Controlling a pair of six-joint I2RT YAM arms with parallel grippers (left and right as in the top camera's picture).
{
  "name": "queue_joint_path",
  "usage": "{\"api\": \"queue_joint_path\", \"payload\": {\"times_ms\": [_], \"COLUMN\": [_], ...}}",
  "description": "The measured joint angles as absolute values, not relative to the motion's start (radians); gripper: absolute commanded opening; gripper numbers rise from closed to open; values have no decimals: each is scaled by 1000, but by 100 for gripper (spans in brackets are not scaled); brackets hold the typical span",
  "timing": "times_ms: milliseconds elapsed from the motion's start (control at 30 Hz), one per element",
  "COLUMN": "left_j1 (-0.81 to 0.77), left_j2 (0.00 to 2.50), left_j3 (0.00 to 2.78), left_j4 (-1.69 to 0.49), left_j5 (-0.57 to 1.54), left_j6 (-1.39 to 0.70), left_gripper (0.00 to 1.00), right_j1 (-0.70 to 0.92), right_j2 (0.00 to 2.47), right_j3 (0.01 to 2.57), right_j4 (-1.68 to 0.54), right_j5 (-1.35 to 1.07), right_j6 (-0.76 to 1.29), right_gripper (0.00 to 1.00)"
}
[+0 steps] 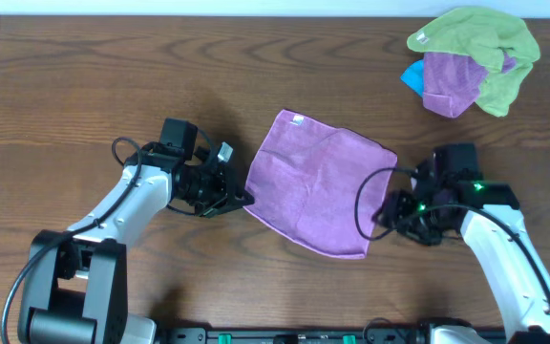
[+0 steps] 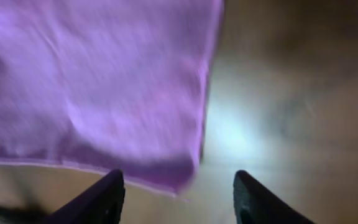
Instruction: Fold the cloth
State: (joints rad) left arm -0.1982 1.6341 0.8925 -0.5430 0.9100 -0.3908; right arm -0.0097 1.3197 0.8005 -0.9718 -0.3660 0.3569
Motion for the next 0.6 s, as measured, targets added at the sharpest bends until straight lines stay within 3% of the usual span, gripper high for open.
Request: {"api": "queue_joint_path", "payload": {"times_ms": [267, 600], "left_j1": [-198, -198], "left_j2": [1634, 1634], "left_j3": [892, 892], "left_j4": [-546, -548], "left_j5": [910, 910], "left_j6": [-390, -387], "left_gripper": [6, 6], "right_j1": [-1, 32], "right_j2": [1319, 1318], "right_j3": [728, 461], "right_j4": [-1027, -676], "right_j5": [-401, -585], "right_j6": [360, 498], "right_gripper": [59, 57]}}
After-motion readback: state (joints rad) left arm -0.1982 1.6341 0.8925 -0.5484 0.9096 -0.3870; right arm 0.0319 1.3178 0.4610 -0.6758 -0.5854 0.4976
